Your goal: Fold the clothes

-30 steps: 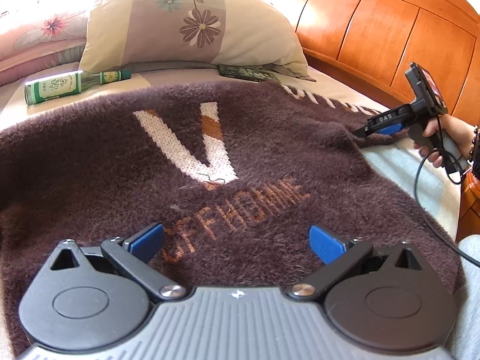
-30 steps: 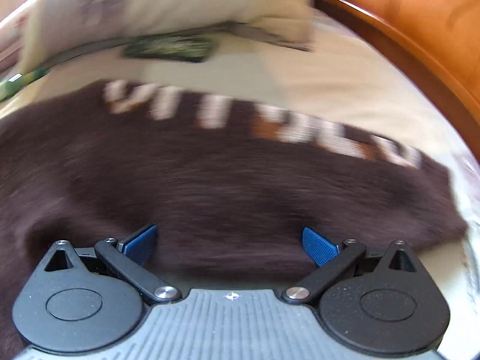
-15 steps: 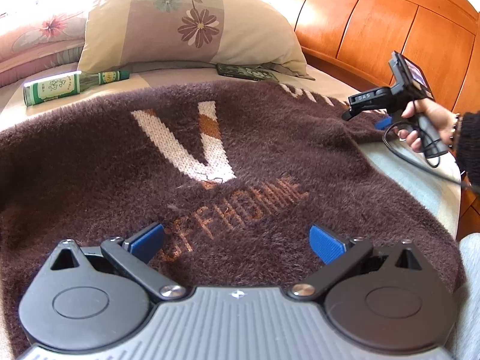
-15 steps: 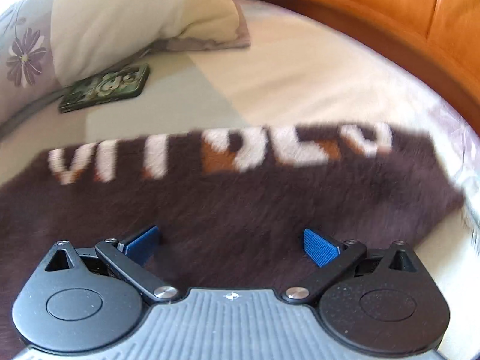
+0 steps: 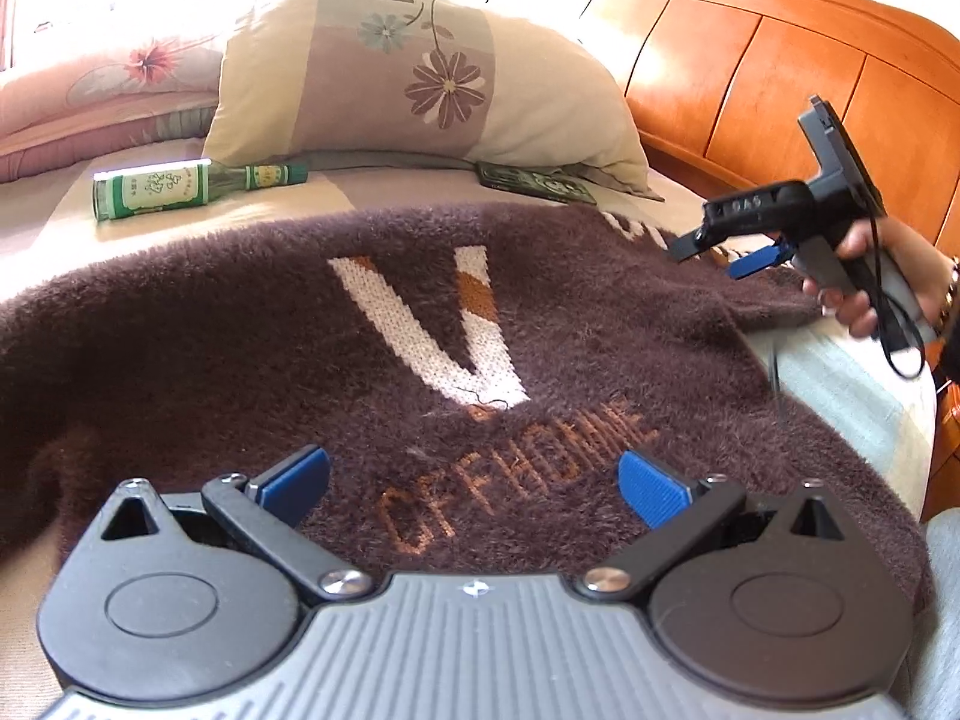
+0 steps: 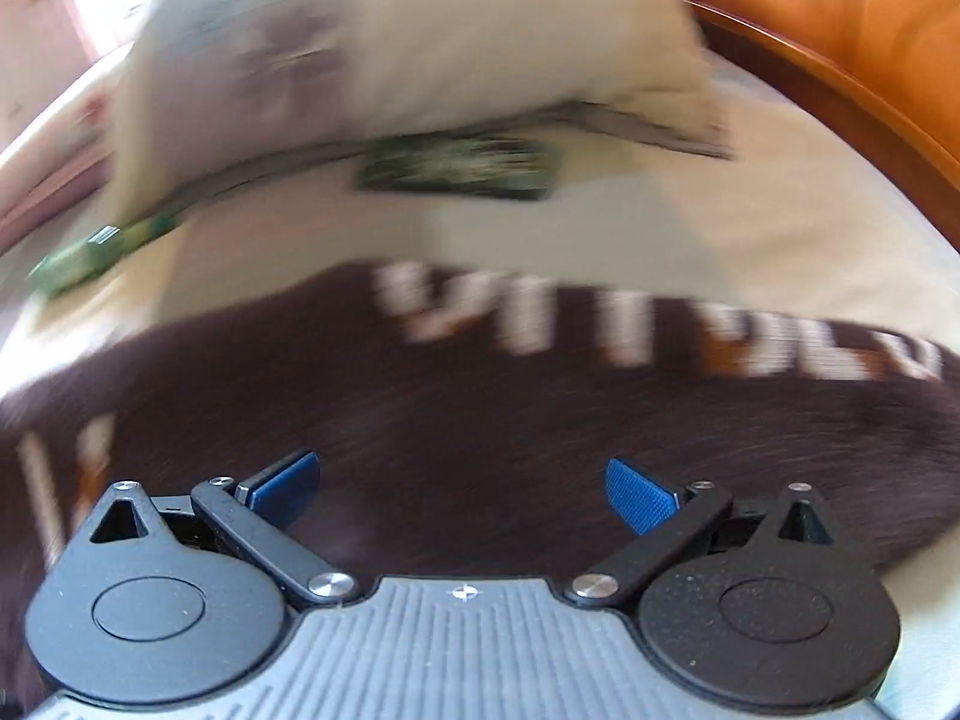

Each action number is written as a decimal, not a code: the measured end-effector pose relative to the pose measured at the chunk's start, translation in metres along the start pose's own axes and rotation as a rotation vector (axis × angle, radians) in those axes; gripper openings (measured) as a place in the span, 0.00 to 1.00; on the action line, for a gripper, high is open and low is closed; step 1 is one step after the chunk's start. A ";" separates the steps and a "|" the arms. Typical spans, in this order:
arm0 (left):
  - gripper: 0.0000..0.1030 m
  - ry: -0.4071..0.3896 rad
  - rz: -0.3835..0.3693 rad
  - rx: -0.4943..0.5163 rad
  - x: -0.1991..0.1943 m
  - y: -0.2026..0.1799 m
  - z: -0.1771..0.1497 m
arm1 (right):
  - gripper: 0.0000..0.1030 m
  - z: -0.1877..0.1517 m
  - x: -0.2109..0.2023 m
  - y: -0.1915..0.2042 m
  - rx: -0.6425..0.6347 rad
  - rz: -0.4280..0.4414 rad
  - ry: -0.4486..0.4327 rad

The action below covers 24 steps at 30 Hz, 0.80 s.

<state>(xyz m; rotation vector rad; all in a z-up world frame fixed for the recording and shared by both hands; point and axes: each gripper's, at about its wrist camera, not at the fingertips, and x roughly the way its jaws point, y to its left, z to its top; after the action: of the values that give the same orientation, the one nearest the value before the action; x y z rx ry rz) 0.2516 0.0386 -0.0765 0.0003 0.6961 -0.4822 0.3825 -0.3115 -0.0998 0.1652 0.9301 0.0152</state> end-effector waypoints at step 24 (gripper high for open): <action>0.99 0.037 -0.036 0.026 0.015 -0.003 -0.005 | 1.00 0.002 -0.025 -0.233 0.524 -0.080 -0.260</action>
<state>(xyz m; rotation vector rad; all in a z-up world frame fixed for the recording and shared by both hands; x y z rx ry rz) 0.2570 0.0305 -0.0894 0.0215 0.7270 -0.5266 0.3556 -0.5437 -0.1134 0.6005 0.6642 -0.3199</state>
